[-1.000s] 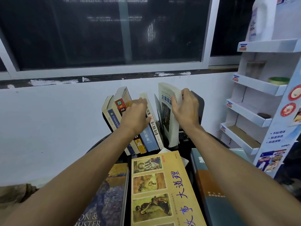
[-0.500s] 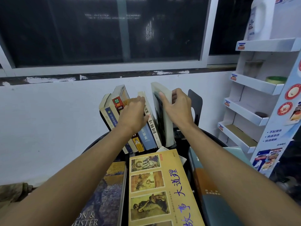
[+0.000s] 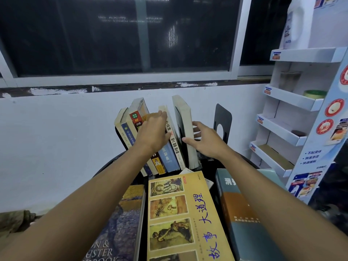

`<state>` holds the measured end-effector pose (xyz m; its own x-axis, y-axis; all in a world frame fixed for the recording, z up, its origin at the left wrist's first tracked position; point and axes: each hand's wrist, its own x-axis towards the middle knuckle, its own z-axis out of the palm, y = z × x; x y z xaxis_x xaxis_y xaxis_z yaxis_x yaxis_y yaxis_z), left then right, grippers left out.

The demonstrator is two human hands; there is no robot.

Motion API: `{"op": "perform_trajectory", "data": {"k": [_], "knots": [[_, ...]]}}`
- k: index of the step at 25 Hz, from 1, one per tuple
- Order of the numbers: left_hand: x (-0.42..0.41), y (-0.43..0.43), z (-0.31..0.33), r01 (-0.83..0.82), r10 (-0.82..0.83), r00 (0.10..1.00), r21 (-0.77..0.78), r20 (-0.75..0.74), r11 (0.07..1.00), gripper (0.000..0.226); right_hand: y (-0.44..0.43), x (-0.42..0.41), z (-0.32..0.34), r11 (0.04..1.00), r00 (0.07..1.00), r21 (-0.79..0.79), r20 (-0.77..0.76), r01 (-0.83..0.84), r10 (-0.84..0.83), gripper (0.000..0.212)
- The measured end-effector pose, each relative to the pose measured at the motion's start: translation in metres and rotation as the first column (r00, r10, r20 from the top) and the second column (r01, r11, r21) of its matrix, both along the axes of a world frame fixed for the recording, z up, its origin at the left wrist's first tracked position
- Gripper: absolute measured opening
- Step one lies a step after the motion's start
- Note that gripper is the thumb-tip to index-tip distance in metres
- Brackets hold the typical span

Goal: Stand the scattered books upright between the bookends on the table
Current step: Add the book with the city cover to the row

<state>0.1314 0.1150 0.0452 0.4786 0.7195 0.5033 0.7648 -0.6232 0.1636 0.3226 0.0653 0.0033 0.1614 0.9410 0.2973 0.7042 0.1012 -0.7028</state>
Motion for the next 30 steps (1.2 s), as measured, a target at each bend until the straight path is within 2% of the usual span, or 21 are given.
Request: {"op": "perform_trajectory", "data": {"k": [4, 15, 23, 30], "knots": [[0.000, 0.001, 0.000, 0.000, 0.000, 1.000, 0.005, -0.003, 1.000, 0.042, 0.001, -0.003, -0.003, 1.000, 1.000, 0.022, 0.025, -0.004, 0.003, 0.061], [0.001, 0.000, 0.000, -0.005, 0.005, 1.000, 0.001, 0.007, 1.000, 0.040, 0.005, -0.006, -0.005, 0.999, 1.000, 0.051, 0.007, -0.003, 0.002, 0.058], [0.001, -0.002, 0.000, -0.004, 0.004, 1.000, -0.020, 0.015, 1.000, 0.043, 0.001, -0.008, -0.002, 1.000, 1.000, 0.028, 0.013, 0.005, -0.006, 0.057], [-0.003, 0.001, 0.000, 0.068, -0.063, 0.996, -0.073, 0.058, 0.995, 0.035, -0.007, -0.004, 0.000, 1.000, 0.998, -0.015, 0.065, -0.001, 0.002, 0.061]]}}
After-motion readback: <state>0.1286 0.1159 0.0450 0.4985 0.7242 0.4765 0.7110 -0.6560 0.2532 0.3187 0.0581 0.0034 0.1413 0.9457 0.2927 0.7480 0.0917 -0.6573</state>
